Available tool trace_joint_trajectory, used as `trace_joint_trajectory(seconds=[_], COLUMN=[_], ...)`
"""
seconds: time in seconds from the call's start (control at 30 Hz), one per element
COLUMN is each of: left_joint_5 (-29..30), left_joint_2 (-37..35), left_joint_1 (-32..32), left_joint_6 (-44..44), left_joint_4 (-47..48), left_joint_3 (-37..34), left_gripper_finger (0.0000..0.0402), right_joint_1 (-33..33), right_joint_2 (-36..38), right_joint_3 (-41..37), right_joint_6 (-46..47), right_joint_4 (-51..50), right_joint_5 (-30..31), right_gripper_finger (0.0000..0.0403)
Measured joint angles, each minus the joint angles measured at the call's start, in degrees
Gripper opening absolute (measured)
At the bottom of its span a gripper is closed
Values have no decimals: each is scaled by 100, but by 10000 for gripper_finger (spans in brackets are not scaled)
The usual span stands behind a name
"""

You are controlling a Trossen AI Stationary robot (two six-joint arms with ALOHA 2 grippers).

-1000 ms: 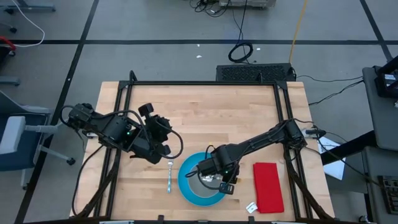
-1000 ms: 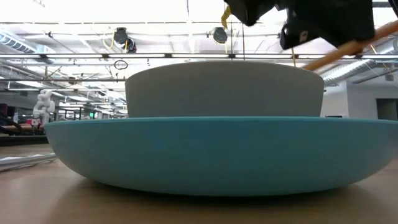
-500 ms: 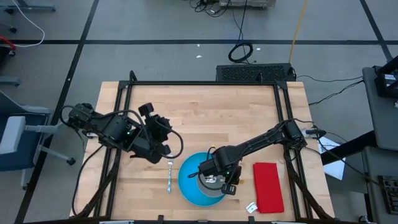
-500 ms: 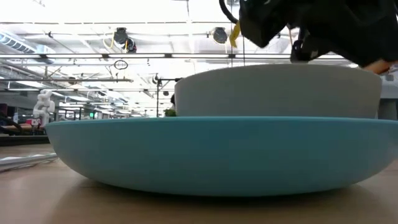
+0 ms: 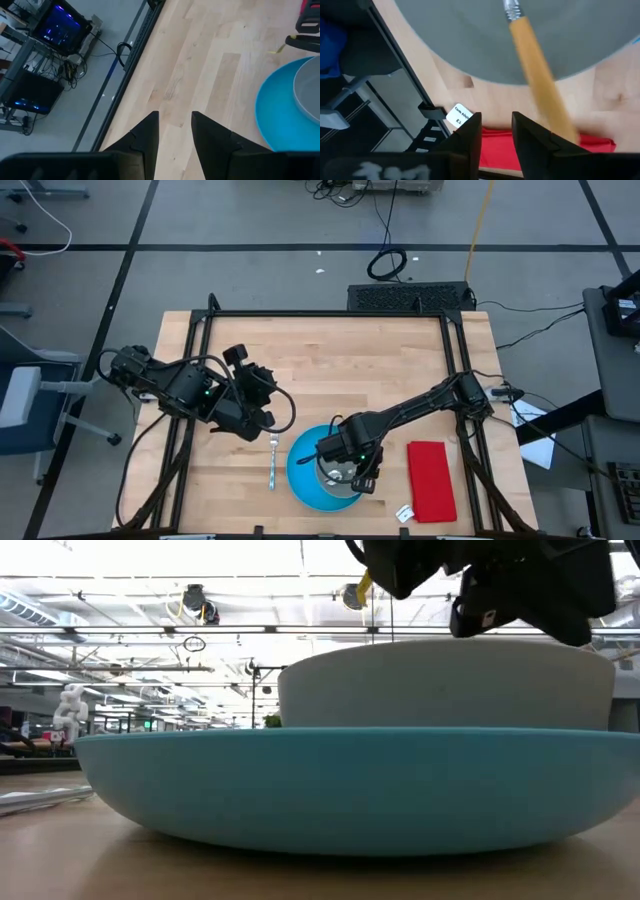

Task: Pick and place plate/cup/fork/spoon on tray
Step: Put the yellow spoon into the gray bowl, then adjust the gray bowl

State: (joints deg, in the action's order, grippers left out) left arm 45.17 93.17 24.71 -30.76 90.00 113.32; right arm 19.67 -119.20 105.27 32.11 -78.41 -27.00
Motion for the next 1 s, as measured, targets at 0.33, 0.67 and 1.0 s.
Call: trace_joint_trajectory(seconds=[0.33,0.67,1.0], left_joint_5=[-4,-9,-49], left_joint_2=[0,0,0], left_joint_1=[0,0,0], left_joint_6=[31,50,-64], left_joint_4=[2,2,2], left_joint_3=[0,0,0], left_gripper_finger=[122,122,122], right_joint_1=[-187,-237,-226], right_joint_2=[0,0,0], right_joint_3=[0,0,0], right_joint_6=[-222,-318,-523], right_joint_4=[355,477,440], right_joint_5=[5,24,467], right_gripper_finger=[95,95,95])
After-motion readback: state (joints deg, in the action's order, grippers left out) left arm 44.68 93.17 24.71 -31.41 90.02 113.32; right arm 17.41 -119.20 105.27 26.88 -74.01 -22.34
